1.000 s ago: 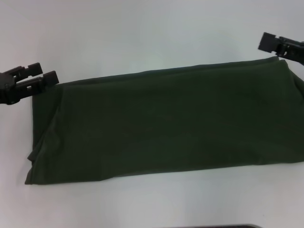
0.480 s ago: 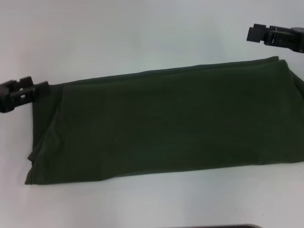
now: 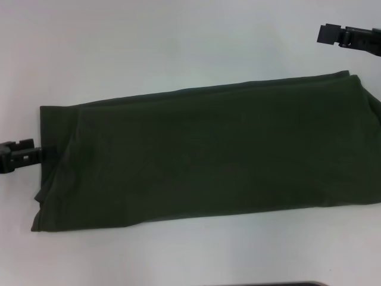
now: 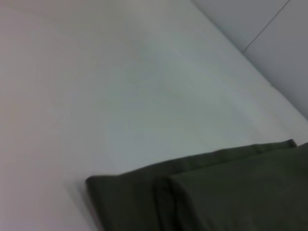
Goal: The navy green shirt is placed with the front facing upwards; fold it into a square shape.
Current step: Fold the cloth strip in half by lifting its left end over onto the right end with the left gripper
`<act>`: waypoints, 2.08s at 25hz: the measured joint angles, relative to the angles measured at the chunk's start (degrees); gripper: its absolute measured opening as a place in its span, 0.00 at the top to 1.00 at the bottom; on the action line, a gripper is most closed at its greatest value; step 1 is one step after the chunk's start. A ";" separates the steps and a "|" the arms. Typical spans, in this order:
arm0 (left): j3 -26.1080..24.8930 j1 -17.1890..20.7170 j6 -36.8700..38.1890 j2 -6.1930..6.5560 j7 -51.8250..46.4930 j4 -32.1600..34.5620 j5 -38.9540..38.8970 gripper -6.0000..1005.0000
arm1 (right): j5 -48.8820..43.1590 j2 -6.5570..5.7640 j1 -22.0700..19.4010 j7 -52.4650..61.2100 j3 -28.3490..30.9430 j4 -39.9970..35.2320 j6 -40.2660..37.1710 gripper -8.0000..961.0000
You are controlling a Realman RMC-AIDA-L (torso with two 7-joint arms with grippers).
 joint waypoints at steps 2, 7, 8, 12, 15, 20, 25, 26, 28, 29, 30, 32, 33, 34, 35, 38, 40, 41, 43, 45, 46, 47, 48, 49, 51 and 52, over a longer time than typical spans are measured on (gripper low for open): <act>-0.01 -0.11 -0.20 0.06 -0.60 0.08 1.10 0.12 | 0.01 -0.01 -0.07 0.02 0.03 -0.01 0.00 0.08; 0.21 -0.66 -1.06 0.10 -1.95 0.09 1.84 0.12 | 0.08 0.00 -0.21 0.04 0.12 -0.01 0.34 0.08; 0.29 -0.91 -1.28 0.11 -2.26 0.08 1.84 0.12 | 0.08 0.00 -0.24 0.05 0.12 -0.01 0.41 0.08; 0.89 -2.02 -3.23 0.36 -4.39 -0.18 1.94 0.12 | 0.09 0.01 -0.41 0.12 0.19 -0.01 0.53 0.08; 1.24 -3.63 -4.51 0.76 -5.37 -0.46 2.22 0.12 | 0.09 0.01 -0.50 0.55 0.22 -0.01 0.63 0.08; 3.60 -5.43 -8.20 0.85 -7.46 -0.62 2.55 0.12 | 0.09 0.01 -0.54 1.12 0.42 -0.01 0.64 0.08; 8.37 -6.56 -11.82 0.73 -9.56 -0.83 2.56 0.12 | 0.09 0.01 -0.75 1.12 0.93 -0.01 0.64 0.08; 8.76 -6.70 -12.24 0.72 -9.66 -0.94 2.56 0.12 | 0.08 0.01 -0.87 1.13 0.96 -0.02 0.64 0.08; 9.37 -6.98 -13.22 0.70 -9.80 -1.46 2.56 0.12 | 0.08 0.01 -1.04 1.12 1.00 -0.01 0.64 0.08; 9.42 -7.07 -13.54 0.71 -9.81 -1.68 2.56 0.12 | 0.08 0.01 -1.13 1.12 1.04 -0.01 0.63 0.08; 9.46 -7.12 -13.81 0.72 -9.81 -1.86 2.56 0.12 | 0.08 0.00 -1.20 1.13 1.13 -0.01 0.63 0.08; 9.47 -7.17 -14.64 0.75 -9.82 -2.00 2.56 0.12 | 0.08 -0.05 -1.29 1.13 1.40 -0.01 0.62 0.08; 9.48 -7.16 -15.05 0.75 -9.83 -2.03 2.55 0.12 | 0.08 -0.09 -1.32 1.12 1.59 -0.01 0.61 0.08; 9.48 -7.16 -15.24 0.76 -9.83 -2.04 2.55 0.12 | 0.08 -0.11 -1.33 1.12 1.74 -0.02 0.61 0.08; 9.46 -7.14 -15.52 0.76 -9.83 -2.07 2.55 0.12 | 0.08 -0.14 -1.34 1.13 1.84 -0.01 0.61 0.08; 9.47 -7.05 -15.91 0.78 -9.84 -2.12 2.54 0.12 | 0.08 -0.18 -1.35 1.13 1.91 -0.02 0.65 0.08; 9.52 -6.93 -15.91 0.78 -9.86 -2.12 2.55 0.12 | 0.08 -0.23 -1.35 1.12 1.91 -0.01 0.66 0.08; 9.53 -6.90 -15.85 0.79 -9.86 -2.12 2.56 0.12 | 0.08 -0.25 -1.35 1.13 1.91 -0.01 0.67 0.08; 9.54 -6.83 -15.69 0.79 -9.86 -2.12 2.61 0.12 | 0.08 -0.27 -1.35 1.12 1.91 -0.01 0.69 0.08; 9.56 -6.78 -14.75 0.84 -9.86 -2.12 3.51 0.12 | 0.08 -0.31 -1.35 1.13 1.90 -0.02 0.70 0.08; 9.57 -6.83 -14.17 0.86 -9.87 -2.12 4.22 0.12 | 0.08 -0.33 -1.35 1.13 1.89 -0.01 0.70 0.08; 9.57 -6.83 -14.17 0.86 -9.87 -2.12 4.22 0.12 | 0.08 -0.33 -1.35 1.13 1.89 -0.01 0.70 0.08; 9.57 -6.92 -13.70 0.89 -9.87 -2.10 5.18 0.12 | 0.08 -0.34 -1.35 1.13 1.88 -0.01 0.70 0.08; 9.57 -6.93 -13.69 0.89 -9.87 -2.10 5.26 0.12 | 0.08 -0.34 -1.35 1.13 1.88 -0.01 0.70 0.08; 9.57 -6.94 -13.68 0.89 -9.94 -2.08 5.38 0.12 | 0.08 -0.34 -1.35 1.13 1.87 -0.01 0.70 0.08; 9.57 -6.91 -13.69 0.89 -10.00 -2.08 5.39 0.12 | 0.08 -0.34 -1.35 1.13 1.87 -0.01 0.70 0.08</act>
